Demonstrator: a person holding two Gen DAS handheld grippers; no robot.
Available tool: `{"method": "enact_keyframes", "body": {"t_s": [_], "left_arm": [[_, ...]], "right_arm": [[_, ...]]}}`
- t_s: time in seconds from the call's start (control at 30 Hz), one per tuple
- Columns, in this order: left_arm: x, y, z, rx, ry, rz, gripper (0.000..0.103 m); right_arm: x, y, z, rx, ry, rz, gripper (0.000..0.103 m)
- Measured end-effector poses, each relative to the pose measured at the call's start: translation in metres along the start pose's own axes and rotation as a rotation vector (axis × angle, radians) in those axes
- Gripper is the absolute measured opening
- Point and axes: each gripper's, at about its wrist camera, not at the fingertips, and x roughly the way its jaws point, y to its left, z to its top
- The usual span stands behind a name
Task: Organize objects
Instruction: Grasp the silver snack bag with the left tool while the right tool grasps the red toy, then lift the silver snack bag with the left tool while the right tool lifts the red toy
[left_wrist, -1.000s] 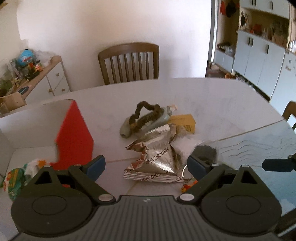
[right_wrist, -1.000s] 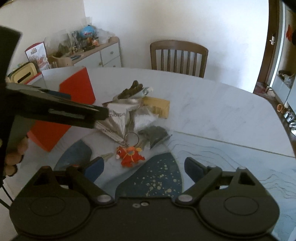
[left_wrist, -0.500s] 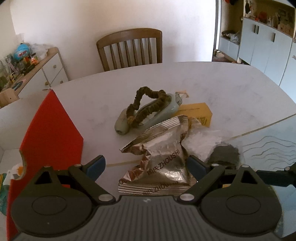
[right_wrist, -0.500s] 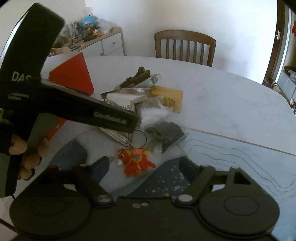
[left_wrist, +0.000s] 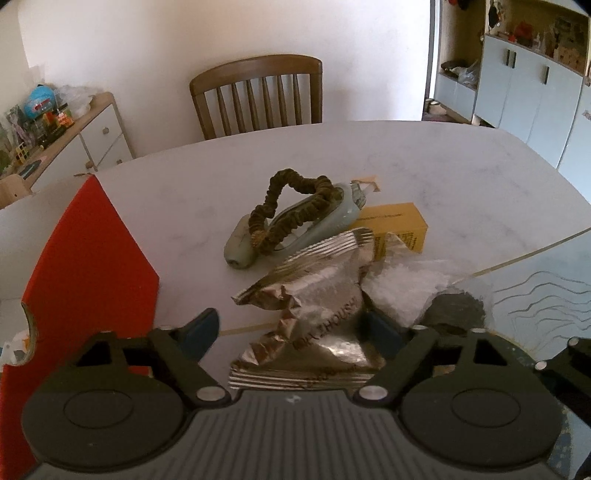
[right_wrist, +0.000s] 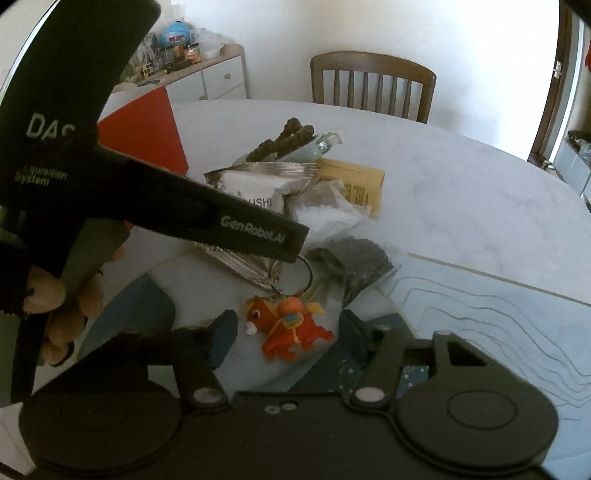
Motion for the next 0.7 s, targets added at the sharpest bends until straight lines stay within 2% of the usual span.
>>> {"method": "enact_keyframes", "body": {"t_s": [0.07, 0.3, 0.47, 0.7], "left_arm": [[-0.001, -0.001, 0.0, -0.002, 0.001, -0.012, 0.068], [-0.004, -0.001, 0.004, 0.004, 0.014, -0.039, 0.049], [-0.009, 0.006, 0.003, -0.027, 0.031, -0.052, 0.047], [-0.034, 0.015, 0.005, -0.052, 0.025, -0.069, 0.046]], "right_arm": [[-0.001, 0.001, -0.001, 0.002, -0.002, -0.007, 0.052], [-0.006, 0.001, -0.003, 0.004, -0.003, -0.021, 0.05], [-0.01, 0.0, -0.002, 0.022, -0.002, -0.015, 0.049], [-0.037, 0.0, -0.003, 0.047, -0.031, -0.007, 0.049]]}}
